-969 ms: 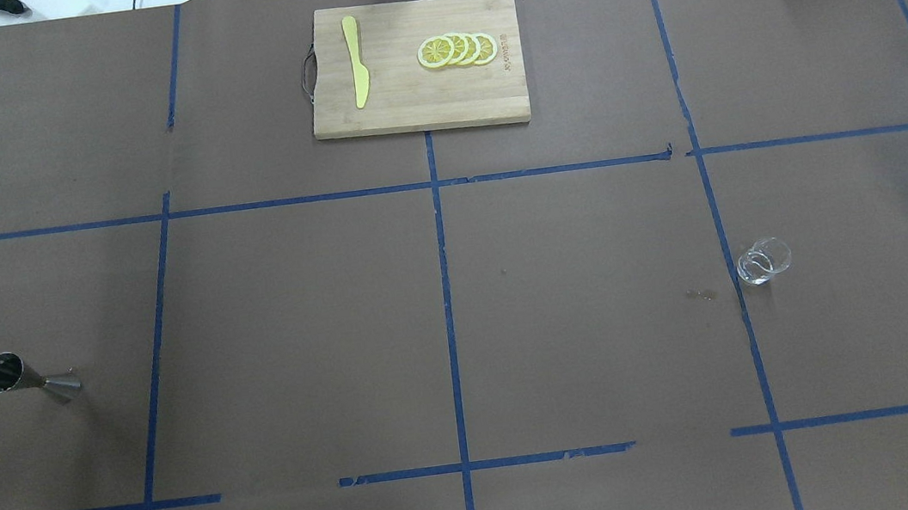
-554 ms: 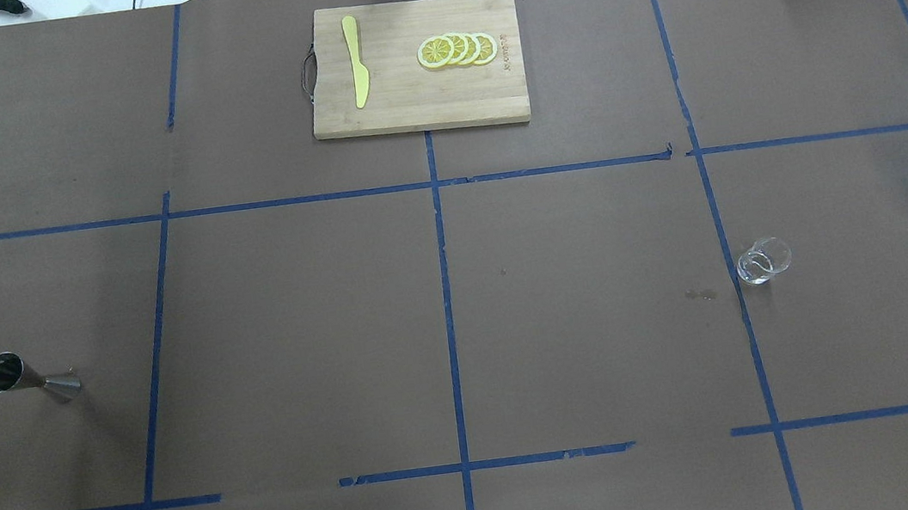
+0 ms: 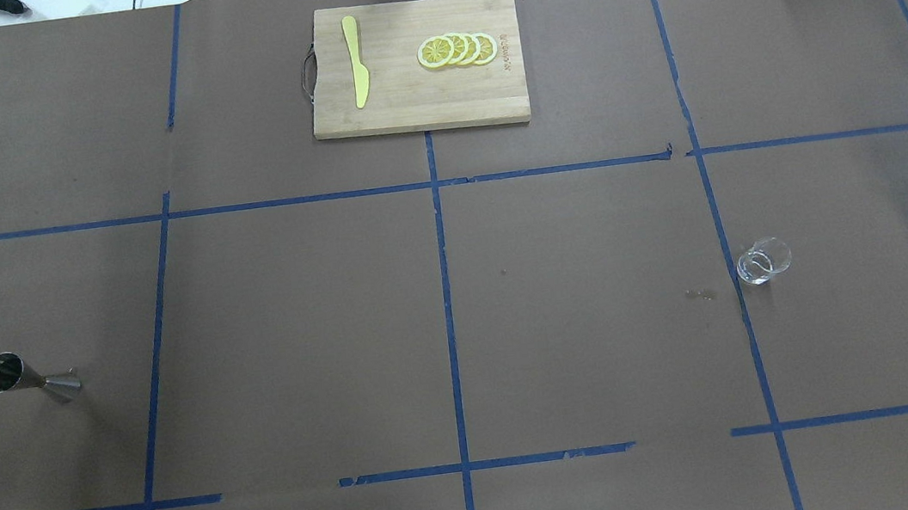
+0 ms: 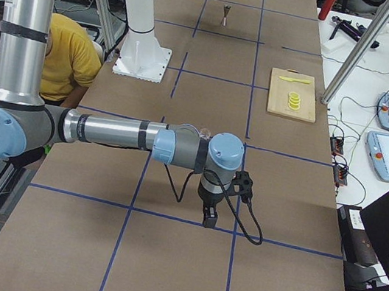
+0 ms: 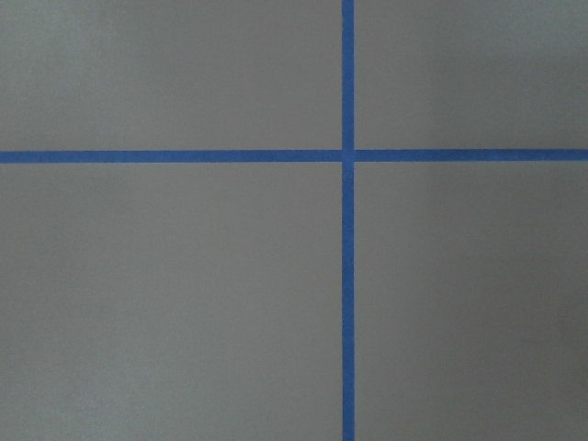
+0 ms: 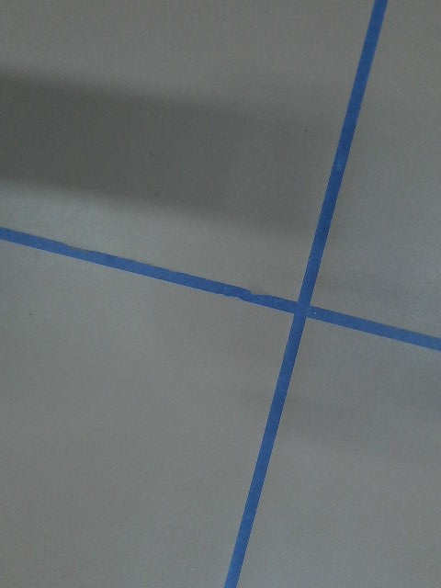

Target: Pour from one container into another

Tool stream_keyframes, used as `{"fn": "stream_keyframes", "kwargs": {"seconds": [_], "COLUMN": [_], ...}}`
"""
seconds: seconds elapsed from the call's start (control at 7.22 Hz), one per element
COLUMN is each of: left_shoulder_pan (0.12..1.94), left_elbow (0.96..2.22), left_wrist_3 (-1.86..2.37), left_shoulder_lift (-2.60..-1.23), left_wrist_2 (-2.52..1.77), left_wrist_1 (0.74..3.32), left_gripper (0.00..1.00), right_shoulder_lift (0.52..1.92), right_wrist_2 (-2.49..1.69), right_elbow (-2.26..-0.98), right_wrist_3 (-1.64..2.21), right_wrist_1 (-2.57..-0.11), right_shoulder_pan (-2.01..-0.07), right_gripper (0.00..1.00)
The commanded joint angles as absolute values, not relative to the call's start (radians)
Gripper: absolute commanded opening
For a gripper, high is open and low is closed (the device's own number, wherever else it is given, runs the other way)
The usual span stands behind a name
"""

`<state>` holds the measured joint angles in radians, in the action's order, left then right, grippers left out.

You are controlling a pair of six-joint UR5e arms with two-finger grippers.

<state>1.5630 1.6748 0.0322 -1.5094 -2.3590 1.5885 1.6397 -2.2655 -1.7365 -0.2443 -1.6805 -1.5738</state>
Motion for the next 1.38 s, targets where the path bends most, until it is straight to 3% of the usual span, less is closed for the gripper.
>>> {"fn": "stream_keyframes", "kwargs": {"seconds": [0.0,1.25], "left_shoulder_pan": [1.563,1.563], "left_elbow": [1.680,1.684], "left_wrist_3": [0.034,0.035], "left_shoulder_lift": [-1.511,-1.511], "left_wrist_2": [-2.364,-2.365], "left_wrist_1": [1.589,1.594], "left_gripper": [1.00,1.00], "right_shoulder_lift": [1.644,1.646], "right_wrist_2": [-2.294,-2.349], "right_elbow": [-1.729,-1.732], "right_wrist_3": [-0.242,-0.144], "right_wrist_1": [-1.681,-1.680], "right_shoulder_pan": [-1.574,-1.574], "right_gripper": [1.00,1.00]}}
